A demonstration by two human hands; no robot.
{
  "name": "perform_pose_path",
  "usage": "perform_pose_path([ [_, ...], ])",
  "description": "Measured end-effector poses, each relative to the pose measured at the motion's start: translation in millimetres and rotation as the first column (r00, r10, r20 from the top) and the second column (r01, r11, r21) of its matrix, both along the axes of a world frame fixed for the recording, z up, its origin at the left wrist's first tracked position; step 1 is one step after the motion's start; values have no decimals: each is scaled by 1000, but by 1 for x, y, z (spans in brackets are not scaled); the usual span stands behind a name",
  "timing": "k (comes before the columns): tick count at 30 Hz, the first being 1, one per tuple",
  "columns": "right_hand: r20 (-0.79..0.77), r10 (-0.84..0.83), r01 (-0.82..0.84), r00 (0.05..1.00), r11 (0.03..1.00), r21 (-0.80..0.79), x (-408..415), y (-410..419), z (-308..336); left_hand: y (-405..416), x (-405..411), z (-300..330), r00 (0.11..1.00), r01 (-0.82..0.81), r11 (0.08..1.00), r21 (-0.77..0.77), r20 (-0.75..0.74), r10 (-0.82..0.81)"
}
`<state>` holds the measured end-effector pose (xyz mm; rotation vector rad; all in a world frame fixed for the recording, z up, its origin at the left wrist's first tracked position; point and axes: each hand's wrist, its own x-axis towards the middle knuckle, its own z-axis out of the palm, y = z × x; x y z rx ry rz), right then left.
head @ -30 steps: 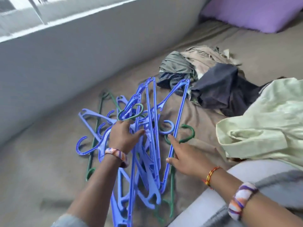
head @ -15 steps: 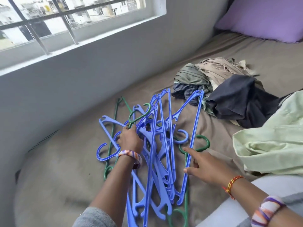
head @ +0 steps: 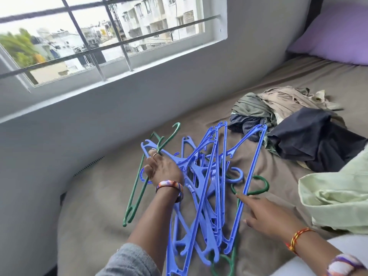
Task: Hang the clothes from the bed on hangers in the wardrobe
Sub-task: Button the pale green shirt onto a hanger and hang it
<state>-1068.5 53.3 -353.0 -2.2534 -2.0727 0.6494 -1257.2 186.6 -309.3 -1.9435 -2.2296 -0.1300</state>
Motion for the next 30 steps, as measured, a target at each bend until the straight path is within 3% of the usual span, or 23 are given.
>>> perform_pose_path([
  [3,30,18,-19,999,999,26,5,-12,0,1,13,-3,1000,-31,994,-101,-5,30],
  [8,-33,17,-15,999,998,67,10,-32,4,26,-11,22,974,-207,978,-38,91,210],
  [11,-56,14,-11,998,998,64,13,-33,4,26,-24,36,973,-222,975,3,59,222],
  [14,-60,22,-19,998,999,40,11,-28,4,7,-12,52,985,-151,985,-84,67,156],
  [17,-129,14,-18,992,1000,-23,9,-25,11,-16,18,73,964,7,970,-243,259,57],
  [19,-229,-54,46,972,998,-40,9,-21,14,-34,39,90,938,132,960,-246,344,-41],
  [21,-462,-191,207,866,978,-17,11,-19,23,-49,60,107,941,240,962,-129,275,-198],
  [22,-608,-239,292,757,956,-14,12,-17,29,-57,71,117,927,295,954,-57,259,-271],
  [24,-820,-228,395,525,919,-3,16,-21,44,-75,93,135,837,430,901,64,346,-424],
  [27,-965,-100,481,242,876,30,31,-35,73,-112,131,155,490,654,741,151,662,-567],
  [28,-986,-32,510,163,858,57,40,-39,80,-124,146,156,370,707,689,157,749,-550],
  [30,-992,50,577,117,809,109,63,-48,92,-140,175,154,216,797,593,113,864,-454],
])
